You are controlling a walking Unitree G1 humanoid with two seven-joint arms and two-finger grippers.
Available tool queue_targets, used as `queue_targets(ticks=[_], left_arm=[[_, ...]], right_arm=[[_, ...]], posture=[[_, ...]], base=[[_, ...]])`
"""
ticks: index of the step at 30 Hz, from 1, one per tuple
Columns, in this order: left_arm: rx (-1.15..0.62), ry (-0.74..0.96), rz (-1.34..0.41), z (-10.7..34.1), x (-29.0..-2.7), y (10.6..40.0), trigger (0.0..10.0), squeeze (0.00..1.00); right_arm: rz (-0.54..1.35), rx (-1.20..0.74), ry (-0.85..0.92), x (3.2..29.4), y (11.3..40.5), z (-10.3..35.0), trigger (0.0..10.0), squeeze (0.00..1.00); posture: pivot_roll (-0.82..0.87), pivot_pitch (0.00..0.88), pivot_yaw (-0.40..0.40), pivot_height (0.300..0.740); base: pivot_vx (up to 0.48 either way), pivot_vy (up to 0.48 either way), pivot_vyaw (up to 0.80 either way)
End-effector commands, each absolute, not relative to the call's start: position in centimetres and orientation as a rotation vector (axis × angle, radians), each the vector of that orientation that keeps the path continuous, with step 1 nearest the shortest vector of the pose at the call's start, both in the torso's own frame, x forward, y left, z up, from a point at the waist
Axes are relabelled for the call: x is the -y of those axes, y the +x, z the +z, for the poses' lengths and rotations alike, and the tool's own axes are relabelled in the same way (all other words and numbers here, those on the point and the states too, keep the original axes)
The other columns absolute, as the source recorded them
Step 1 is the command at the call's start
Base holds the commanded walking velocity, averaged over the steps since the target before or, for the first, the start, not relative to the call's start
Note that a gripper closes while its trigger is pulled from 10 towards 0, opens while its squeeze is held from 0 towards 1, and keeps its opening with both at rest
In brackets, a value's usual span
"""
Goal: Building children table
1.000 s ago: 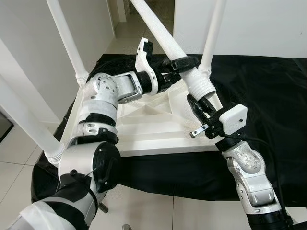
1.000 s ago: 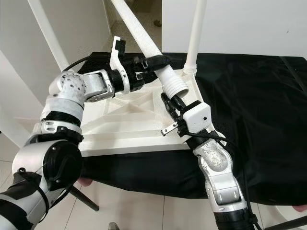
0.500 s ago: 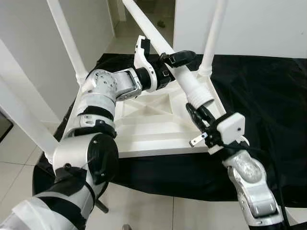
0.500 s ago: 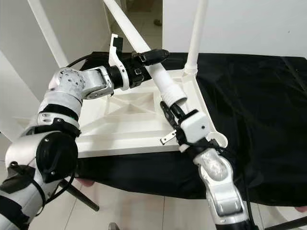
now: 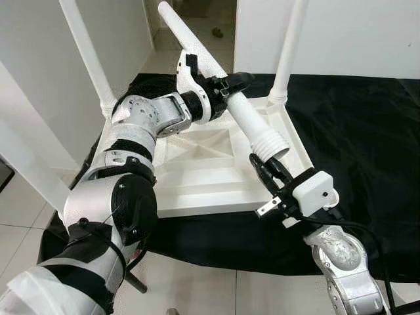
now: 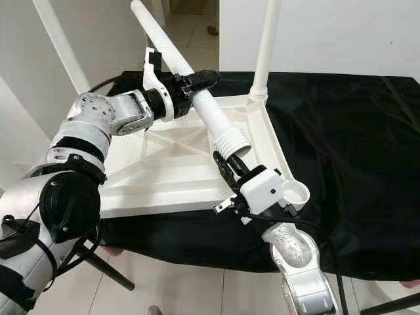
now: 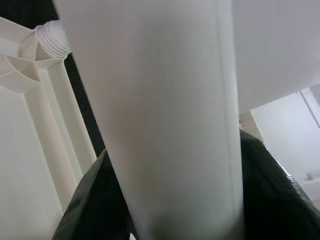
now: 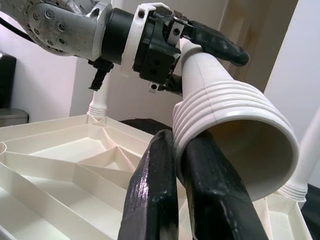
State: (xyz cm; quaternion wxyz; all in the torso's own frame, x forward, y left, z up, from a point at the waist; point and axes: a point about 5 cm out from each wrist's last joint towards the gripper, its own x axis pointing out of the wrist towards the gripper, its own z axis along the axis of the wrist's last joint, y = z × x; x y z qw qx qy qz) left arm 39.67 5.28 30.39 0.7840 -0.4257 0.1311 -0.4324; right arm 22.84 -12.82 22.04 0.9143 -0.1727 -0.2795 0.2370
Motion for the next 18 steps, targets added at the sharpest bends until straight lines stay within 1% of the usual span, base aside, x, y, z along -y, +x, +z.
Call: queue_targets(ticks=[1,7,8,15,16,18], left_arm=[[-0.266,-0.897,-0.922,30.88,-5.64,39.83,0.0,0.00],[-0.266,-0.893,-0.921,30.92,-5.74,39.85,0.0,0.00],[-0.266,-0.894,-0.915,30.89,-5.81,39.93,0.0,0.00],[-0.274,-0.867,-0.920,30.73,-5.86,39.97,0.0,0.00],[-0.272,-0.864,-0.916,30.79,-5.91,40.00,10.0,0.00],[-0.271,-0.864,-0.913,30.85,-5.96,40.03,10.0,0.00]], right_arm=[[0.470,0.593,-0.358,13.00,22.54,22.52,10.0,0.00],[0.454,0.580,-0.363,13.21,22.57,22.39,10.0,0.00],[0.441,0.570,-0.357,13.36,22.50,22.33,10.0,1.00],[0.417,0.545,-0.301,13.73,22.06,22.19,10.0,1.00],[0.411,0.541,-0.283,13.75,21.90,22.07,10.0,1.00],[0.407,0.539,-0.272,13.76,21.80,21.99,10.0,1.00]], posture=[[-0.10,0.097,0.118,0.740],[-0.10,0.098,0.113,0.740],[-0.09,0.099,0.109,0.740],[-0.10,0.099,0.099,0.740],[-0.10,0.098,0.096,0.740],[-0.10,0.098,0.096,0.740]], base=[[0.000,0.000,0.00],[0.000,0.000,0.00],[0.000,0.000,0.00],[0.000,0.000,0.00],[0.000,0.000,0.00],[0.000,0.000,0.00]])
